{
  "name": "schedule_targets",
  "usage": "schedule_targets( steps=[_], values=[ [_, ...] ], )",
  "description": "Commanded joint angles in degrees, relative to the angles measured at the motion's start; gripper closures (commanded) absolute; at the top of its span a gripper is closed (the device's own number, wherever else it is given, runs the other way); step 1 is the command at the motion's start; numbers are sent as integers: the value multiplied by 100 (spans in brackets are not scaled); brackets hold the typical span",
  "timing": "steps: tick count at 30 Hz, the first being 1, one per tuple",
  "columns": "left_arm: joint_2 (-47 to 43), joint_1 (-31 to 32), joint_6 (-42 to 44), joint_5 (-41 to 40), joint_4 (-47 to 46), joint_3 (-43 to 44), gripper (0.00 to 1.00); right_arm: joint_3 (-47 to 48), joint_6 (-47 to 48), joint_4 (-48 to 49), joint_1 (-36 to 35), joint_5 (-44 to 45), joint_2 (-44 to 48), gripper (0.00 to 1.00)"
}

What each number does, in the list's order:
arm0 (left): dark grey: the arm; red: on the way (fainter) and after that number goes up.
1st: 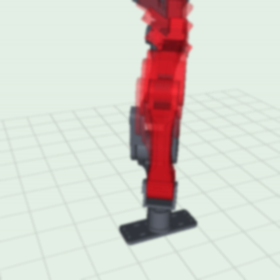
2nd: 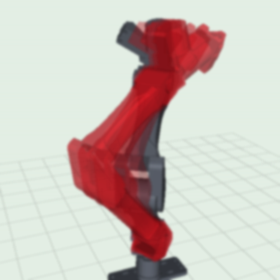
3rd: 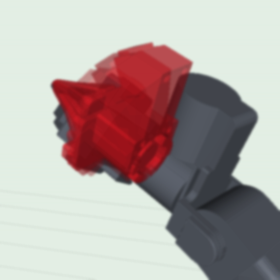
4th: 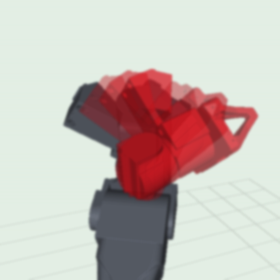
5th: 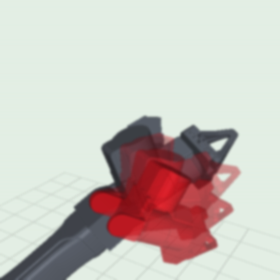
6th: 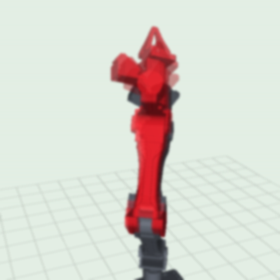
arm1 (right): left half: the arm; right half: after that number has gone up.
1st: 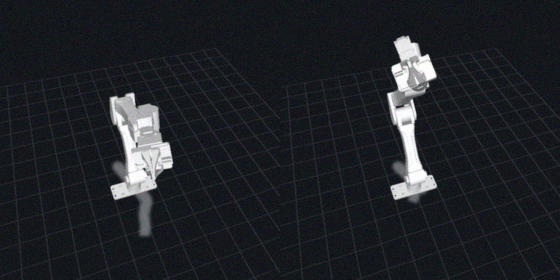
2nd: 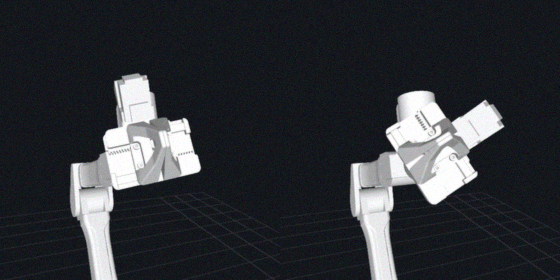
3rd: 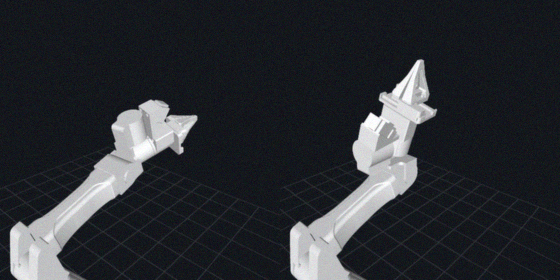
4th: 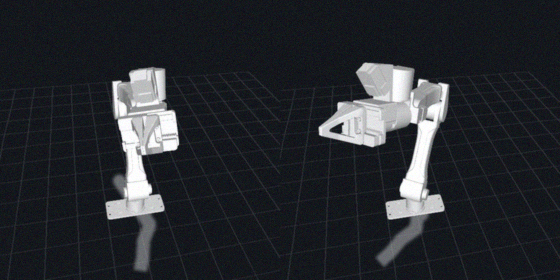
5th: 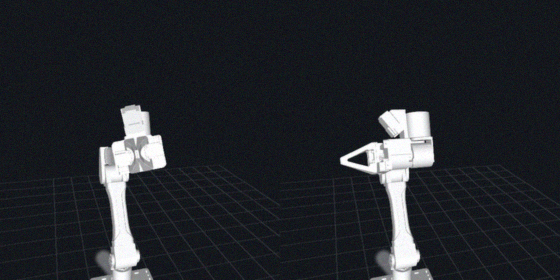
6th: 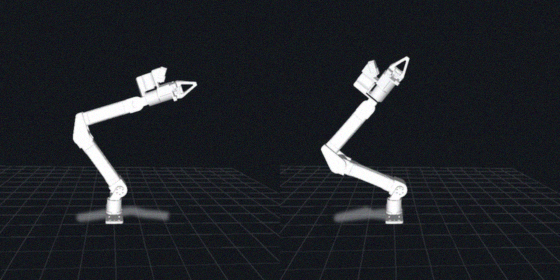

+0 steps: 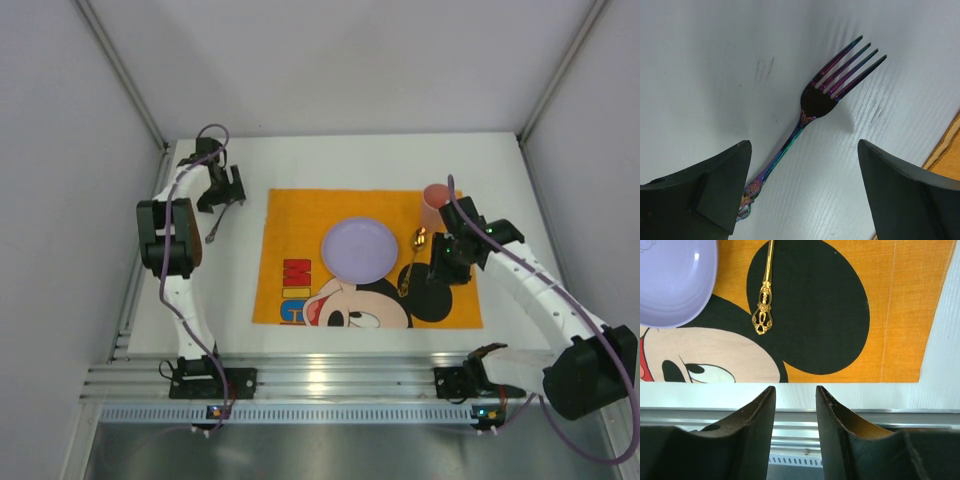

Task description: Set the dinner table for one person

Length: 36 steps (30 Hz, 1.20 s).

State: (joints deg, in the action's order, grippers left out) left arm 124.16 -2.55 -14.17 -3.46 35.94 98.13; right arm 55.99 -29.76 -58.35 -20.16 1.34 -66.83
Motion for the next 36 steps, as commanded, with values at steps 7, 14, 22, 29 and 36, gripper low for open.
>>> schedule_targets(
  steps=[7,14,22,29,36],
  values=[
    [214,-18,108,188,-254,-170,43,457,154,-19,74,173,-506,64],
    [451,-9,73,-75,26,-145,100,589,251,34,83,173,-639,65],
    [128,-9,-32,65,326,242,100,773,330,25,83,217,-428,68],
    [-786,517,-270,434,598,94,100,651,339,174,74,164,37,37],
    [-1763,1904,-735,321,510,-961,100,238,321,210,74,68,582,27]
  ],
)
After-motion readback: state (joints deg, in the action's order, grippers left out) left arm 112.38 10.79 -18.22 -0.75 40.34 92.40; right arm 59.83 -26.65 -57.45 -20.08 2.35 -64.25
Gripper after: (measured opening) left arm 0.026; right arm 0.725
